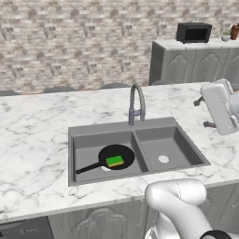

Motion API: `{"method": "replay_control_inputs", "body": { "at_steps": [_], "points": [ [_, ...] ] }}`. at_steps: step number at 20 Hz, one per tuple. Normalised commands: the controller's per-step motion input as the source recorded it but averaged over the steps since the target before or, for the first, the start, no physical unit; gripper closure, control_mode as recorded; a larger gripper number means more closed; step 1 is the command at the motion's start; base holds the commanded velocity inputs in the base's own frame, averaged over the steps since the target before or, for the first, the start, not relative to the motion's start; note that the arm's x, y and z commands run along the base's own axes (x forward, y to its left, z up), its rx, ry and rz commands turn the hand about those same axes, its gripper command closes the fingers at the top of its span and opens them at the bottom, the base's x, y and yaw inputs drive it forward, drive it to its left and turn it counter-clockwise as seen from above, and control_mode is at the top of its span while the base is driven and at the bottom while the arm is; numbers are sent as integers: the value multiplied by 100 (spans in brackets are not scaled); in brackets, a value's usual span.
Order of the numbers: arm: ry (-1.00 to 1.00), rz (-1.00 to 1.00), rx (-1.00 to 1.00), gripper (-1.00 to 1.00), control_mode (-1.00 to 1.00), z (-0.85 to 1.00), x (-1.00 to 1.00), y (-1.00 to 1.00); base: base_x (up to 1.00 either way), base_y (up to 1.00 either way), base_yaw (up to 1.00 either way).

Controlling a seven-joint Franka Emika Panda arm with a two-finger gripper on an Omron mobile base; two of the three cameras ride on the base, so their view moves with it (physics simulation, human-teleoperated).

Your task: Pick the pan and sponge and place them into the sink. Then turn on the water.

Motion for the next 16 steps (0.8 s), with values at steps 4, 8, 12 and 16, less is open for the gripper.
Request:
{"method": "replay_control_inputs", "body": {
  "at_steps": [4,8,12,16],
  "points": [
    [30,-39,49,-100,-100,0,28,-3,0,0,0],
    [42,-34,41,-100,-100,11,38,0,0,0,0],
    [52,-24,42,-100,-100,2,54,-1,0,0,0],
    [52,-15,52,-100,-100,0,59,-25,0,0,0]
  ]
}}
